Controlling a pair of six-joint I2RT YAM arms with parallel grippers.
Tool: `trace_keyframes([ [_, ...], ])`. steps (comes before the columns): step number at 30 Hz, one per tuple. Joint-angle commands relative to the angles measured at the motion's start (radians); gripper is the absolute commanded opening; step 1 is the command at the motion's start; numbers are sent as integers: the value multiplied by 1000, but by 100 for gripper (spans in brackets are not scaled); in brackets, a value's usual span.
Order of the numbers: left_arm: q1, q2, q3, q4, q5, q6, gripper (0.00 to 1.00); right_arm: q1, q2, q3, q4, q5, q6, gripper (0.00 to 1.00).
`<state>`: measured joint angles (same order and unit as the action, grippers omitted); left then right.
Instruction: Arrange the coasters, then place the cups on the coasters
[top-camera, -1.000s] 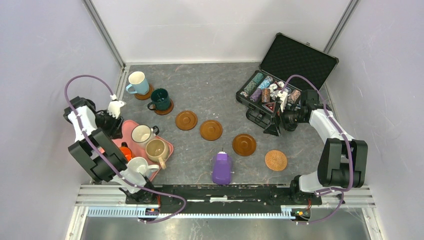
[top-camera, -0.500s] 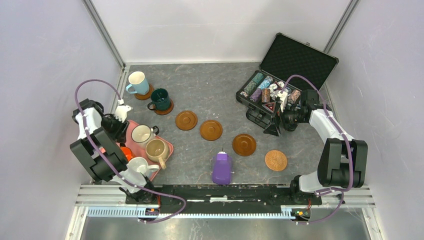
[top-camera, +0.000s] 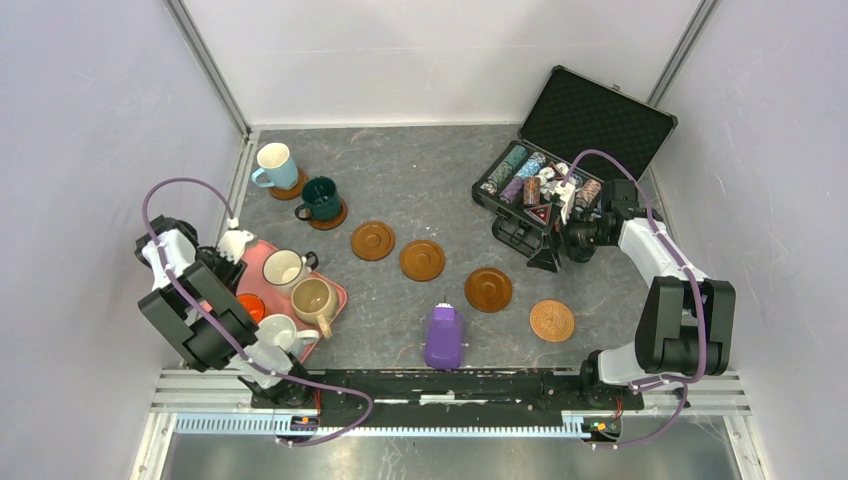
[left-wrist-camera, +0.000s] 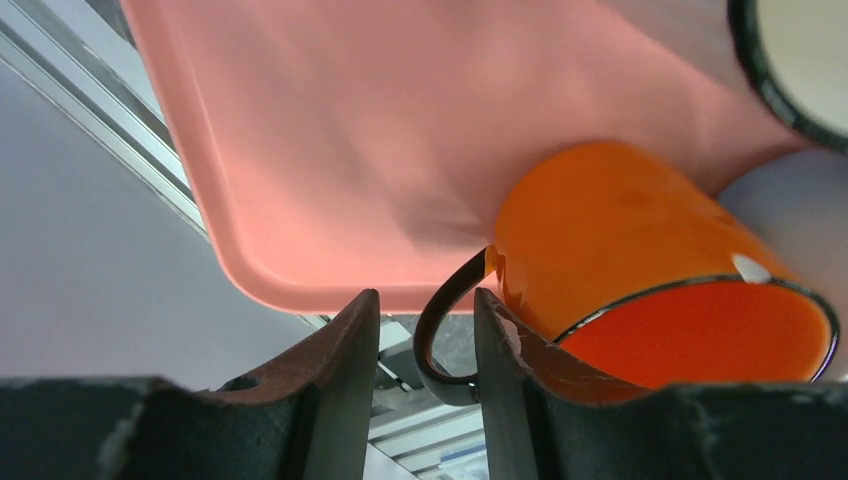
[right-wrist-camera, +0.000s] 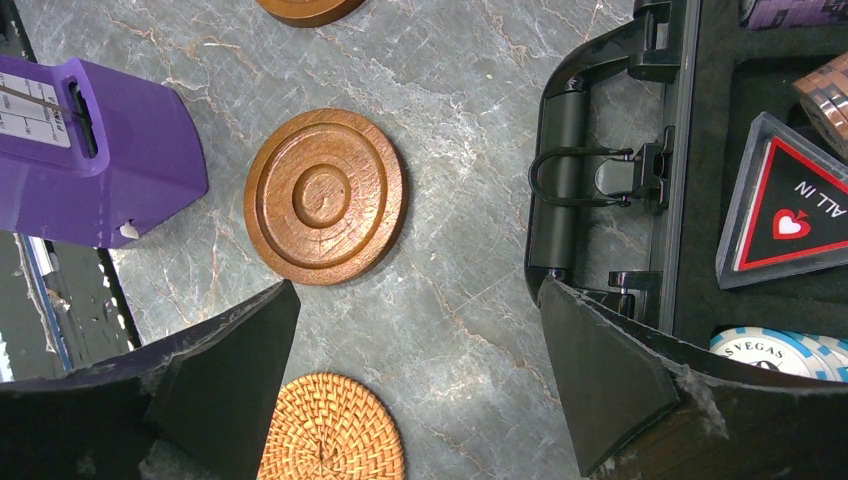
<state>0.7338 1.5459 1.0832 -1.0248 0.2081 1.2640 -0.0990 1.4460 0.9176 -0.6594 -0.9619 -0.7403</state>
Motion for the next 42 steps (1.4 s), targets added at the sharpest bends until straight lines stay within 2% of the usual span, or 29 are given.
trace_keyframes([
  [1,54,-47,-17,-60,-40,127,48,2,-8,-2,1,-13,-16,98],
  [10,159,-82,73,-185,61,283,61,2,-4,-5,1,-20,-19,98],
  [14,174,-125,24,-153,47,365,69,2,-7,-8,0,-20,-22,98],
  [17,188,-120,25,-142,26,402,70,2,-9,-6,-2,-21,-24,98],
  [22,239,-121,27,-213,13,554,71,2,-9,-9,-6,-22,-30,98],
  [28,295,-70,-9,-337,66,733,73,2,-2,-8,-4,-34,-28,98],
  [38,295,-43,-105,-220,157,819,72,2,-14,-14,-14,-18,-31,98],
  [42,294,-15,-111,-213,165,824,66,2,-14,-11,-16,-17,-31,98],
])
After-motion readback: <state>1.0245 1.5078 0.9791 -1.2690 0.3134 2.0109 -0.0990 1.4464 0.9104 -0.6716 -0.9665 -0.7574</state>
